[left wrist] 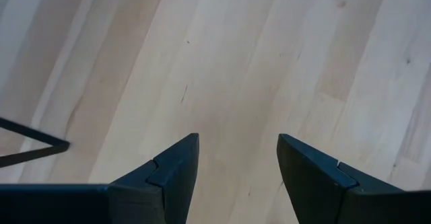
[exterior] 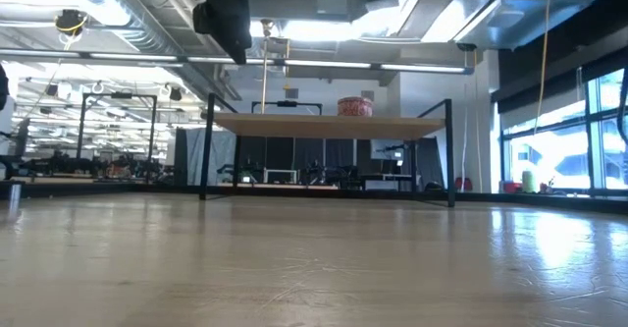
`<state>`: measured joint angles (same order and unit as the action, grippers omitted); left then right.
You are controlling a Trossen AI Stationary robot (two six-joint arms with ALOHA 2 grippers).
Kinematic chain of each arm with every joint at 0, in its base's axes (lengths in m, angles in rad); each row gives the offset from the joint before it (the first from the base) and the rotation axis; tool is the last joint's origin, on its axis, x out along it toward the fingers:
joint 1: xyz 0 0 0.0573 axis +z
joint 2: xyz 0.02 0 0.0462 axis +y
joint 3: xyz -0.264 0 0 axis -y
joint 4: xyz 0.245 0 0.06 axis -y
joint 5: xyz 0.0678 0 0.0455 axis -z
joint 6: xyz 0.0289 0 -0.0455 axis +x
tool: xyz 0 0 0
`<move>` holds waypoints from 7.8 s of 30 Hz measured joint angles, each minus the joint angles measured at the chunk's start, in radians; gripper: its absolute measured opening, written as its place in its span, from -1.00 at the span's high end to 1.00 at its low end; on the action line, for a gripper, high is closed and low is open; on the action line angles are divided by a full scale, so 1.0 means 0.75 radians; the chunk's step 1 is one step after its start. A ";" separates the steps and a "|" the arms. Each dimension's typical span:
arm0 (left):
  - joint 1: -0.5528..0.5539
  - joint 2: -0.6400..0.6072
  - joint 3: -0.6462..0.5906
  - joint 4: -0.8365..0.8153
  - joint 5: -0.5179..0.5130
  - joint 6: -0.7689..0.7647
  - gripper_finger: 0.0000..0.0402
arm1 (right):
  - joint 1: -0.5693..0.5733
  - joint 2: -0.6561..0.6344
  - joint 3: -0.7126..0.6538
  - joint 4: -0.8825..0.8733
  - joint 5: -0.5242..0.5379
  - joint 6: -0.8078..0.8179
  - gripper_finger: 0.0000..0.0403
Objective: Pick & Place candle stick holders
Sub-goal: Put the white candle on the shelf
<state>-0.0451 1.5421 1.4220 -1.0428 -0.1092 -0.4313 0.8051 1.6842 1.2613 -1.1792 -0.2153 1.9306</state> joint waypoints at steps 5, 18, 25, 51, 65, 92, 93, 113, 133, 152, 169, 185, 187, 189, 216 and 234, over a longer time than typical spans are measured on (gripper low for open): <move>0.014 0.001 0.000 -0.007 0.030 0.000 0.01 | 0.040 0.002 -0.045 0.013 -0.028 0.088 -0.86; -0.001 0.001 0.000 -0.010 0.029 0.000 0.01 | 0.165 0.004 -0.179 0.202 -0.051 0.368 -0.86; 0.021 0.001 0.000 0.001 0.028 0.015 0.01 | 0.172 0.003 -0.287 0.332 -0.036 0.423 -0.86; 0.019 0.001 0.000 0.001 0.004 0.003 0.01 | 0.165 0.013 -0.408 0.595 0.008 0.313 -0.86; 0.019 0.001 0.000 0.000 0.002 0.010 0.01 | 0.164 0.068 -0.437 0.689 0.009 0.298 -0.86; 0.019 0.001 0.000 -0.006 0.003 0.033 0.01 | 0.132 0.098 -0.435 0.711 0.003 0.244 -0.69; 0.019 0.001 0.000 -0.006 0.003 0.035 0.01 | 0.126 0.098 -0.436 0.710 -0.002 0.234 -0.72; 0.019 0.001 0.000 -0.006 0.003 0.035 0.01 | 0.049 0.099 -0.438 0.701 0.012 0.163 -0.84; 0.019 0.001 0.000 -0.006 -0.017 0.021 0.01 | 0.044 0.100 -0.440 0.731 -0.028 0.141 -0.68; 0.019 0.001 0.001 -0.006 -0.037 0.021 0.01 | 0.034 0.101 -0.440 0.769 -0.080 0.142 -0.71; 0.019 0.001 0.000 -0.006 -0.036 0.029 0.01 | -0.237 0.108 -0.372 0.611 -0.069 -0.193 -0.47; -0.001 0.001 0.000 -0.112 -0.025 -0.042 0.01 | -1.015 0.103 0.392 -0.241 0.442 -1.294 -0.47; -0.012 0.001 0.000 -0.112 -0.026 -0.061 0.01 | -1.122 0.102 0.509 -0.310 0.532 -1.382 -0.47; -0.022 0.001 0.000 -0.111 -0.027 -0.077 0.01 | -1.230 0.102 0.616 -0.346 0.588 -1.455 -0.47; -0.040 0.001 0.000 -0.102 -0.076 -0.090 0.01 | -1.831 0.301 0.812 -0.405 0.289 -1.687 -0.47; -0.044 0.001 0.000 -0.105 -0.077 -0.082 0.01 | -1.829 0.322 0.813 -0.352 0.280 -1.713 -0.47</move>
<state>-0.0780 1.5425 1.4220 -1.1217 -0.1669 -0.4929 -0.5667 1.9255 1.8709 -1.4430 -0.0056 0.6456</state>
